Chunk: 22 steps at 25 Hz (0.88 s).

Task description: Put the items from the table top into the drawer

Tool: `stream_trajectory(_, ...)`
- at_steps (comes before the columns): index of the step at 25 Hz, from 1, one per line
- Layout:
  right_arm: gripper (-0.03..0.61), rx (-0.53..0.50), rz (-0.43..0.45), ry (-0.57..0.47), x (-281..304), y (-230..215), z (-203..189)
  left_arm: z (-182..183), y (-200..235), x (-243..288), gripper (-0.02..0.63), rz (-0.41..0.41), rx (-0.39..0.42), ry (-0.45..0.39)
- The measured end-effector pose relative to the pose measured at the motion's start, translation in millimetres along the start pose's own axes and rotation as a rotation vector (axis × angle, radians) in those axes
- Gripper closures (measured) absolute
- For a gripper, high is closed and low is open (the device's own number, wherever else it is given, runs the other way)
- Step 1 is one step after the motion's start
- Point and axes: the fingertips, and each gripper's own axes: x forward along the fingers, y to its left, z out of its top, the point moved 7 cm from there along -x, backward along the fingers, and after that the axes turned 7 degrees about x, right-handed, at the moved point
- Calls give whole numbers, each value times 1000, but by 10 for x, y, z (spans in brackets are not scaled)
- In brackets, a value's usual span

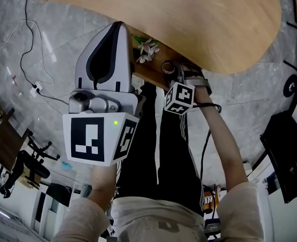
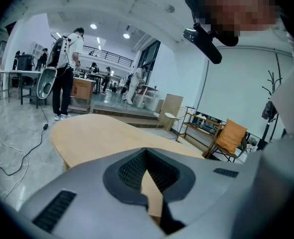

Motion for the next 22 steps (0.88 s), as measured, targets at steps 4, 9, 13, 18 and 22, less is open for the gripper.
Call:
stream_trajectory(4, 333, 36, -8, 56, 113, -26, 7, -25, -17, 0, 606, -6, -1, 0)
stream_trajectory(9, 325, 155, -56, 27, 139, -123, 55, -58, 37, -8, 606, 1, -3, 4)
stream_trajectory(13, 324, 159, -55, 24, 123, -147, 57, -50, 70, 2, 606, 9, 2, 5)
stream_trajectory(18, 322, 144, -31, 33, 85, -112, 49, -61, 68, -6, 606, 7, 3, 7)
stream_trajectory(22, 324, 183, -21, -1, -99, -165, 144, -6, 53, -20, 606, 7, 8, 0)
